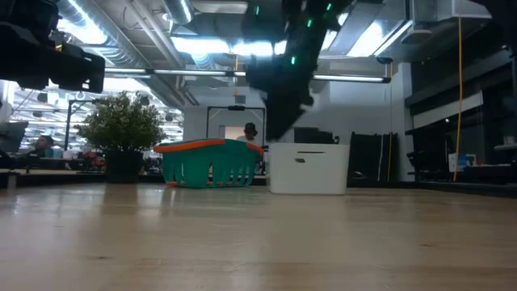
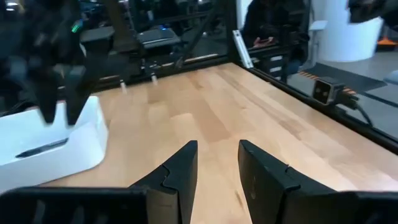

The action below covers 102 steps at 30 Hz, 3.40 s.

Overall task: Sort pens & pencils
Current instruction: Return to Home Position

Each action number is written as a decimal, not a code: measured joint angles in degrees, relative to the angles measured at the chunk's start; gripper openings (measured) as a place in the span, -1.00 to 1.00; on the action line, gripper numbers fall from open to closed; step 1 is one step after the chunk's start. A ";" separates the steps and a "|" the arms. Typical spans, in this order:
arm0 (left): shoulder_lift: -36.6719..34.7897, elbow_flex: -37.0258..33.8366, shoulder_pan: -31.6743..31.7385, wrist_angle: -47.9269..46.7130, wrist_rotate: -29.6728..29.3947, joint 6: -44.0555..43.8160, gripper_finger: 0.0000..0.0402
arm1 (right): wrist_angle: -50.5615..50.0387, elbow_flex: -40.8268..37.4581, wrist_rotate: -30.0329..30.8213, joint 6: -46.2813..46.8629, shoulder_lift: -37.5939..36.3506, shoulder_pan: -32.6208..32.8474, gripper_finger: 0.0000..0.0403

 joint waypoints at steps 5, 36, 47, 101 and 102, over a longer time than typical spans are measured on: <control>-0.11 0.00 1.51 -0.01 0.61 -0.54 -0.45 | 0.95 -0.04 0.10 -1.81 -7.61 2.17 -0.20; -0.09 0.02 1.57 2.68 -0.64 -3.41 -0.45 | 57.09 -69.87 3.09 -8.98 -75.59 22.95 -0.20; -0.10 0.02 1.54 3.19 -1.48 -4.73 -0.45 | 68.60 -84.91 10.05 -6.64 -81.02 28.90 -0.20; -0.11 0.02 1.54 2.64 -6.27 -4.42 -0.45 | 69.85 -90.42 17.00 -11.61 -80.82 28.92 -0.20; -0.11 0.02 1.54 2.64 -6.27 -4.42 -0.45 | 69.85 -90.42 16.97 -11.53 -80.82 28.92 -0.20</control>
